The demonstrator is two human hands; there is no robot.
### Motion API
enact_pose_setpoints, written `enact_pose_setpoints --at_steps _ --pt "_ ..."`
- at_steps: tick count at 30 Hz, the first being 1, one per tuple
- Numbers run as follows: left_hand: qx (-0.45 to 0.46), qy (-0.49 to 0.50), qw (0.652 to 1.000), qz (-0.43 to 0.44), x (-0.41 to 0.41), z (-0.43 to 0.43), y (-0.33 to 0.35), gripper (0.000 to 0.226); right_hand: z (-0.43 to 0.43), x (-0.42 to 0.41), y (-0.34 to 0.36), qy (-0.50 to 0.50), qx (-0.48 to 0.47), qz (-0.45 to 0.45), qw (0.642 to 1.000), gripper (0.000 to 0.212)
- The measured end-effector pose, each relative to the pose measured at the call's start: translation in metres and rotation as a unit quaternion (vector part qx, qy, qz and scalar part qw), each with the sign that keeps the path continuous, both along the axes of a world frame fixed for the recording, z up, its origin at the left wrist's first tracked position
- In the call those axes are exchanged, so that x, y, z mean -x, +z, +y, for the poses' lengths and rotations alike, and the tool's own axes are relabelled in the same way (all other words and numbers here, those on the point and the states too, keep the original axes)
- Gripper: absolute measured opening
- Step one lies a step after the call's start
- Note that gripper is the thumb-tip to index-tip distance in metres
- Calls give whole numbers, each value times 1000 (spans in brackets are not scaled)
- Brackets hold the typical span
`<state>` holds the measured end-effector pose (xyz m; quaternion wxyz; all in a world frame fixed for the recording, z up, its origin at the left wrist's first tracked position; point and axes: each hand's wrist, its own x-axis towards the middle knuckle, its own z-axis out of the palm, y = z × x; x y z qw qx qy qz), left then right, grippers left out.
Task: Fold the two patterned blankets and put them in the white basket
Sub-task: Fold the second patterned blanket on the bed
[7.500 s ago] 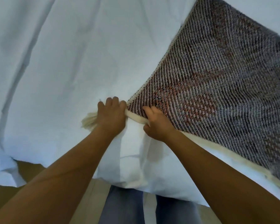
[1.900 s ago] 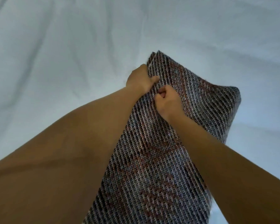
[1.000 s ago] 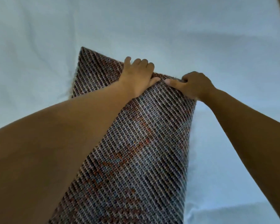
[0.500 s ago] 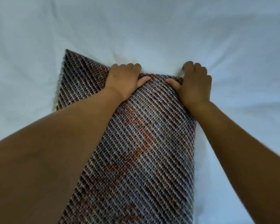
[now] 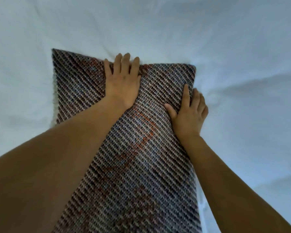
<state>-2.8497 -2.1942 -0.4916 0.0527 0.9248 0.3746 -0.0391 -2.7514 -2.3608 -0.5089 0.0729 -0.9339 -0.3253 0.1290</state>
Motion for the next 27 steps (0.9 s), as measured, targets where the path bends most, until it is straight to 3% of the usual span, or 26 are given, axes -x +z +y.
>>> enact_pose_setpoints --at_steps 4,7,10,16,20,22,24,27 --pt "29 -52 998 -14 33 -65 8 60 3 15 14 13 -15 -7 1000 75" --pt "62 -37 997 10 51 -106 -1 58 -9 55 24 160 -61 -24 985 60" --pt "59 -14 998 29 71 -115 -12 57 -48 75 16 256 10 36 966 56" --pt "60 81 993 61 96 -112 -8 64 -90 43 10 149 97 30 984 64" --pt "56 106 993 10 117 -167 10 62 -91 97 38 127 -36 19 991 66" --pt "69 65 995 13 145 -214 10 58 -118 142 40 196 -65 56 977 62" --pt "95 63 993 30 176 -245 3 58 -156 161 25 274 0 76 959 61" --pt "85 134 987 37 209 -247 -8 70 -187 149 6 201 58 39 977 64"
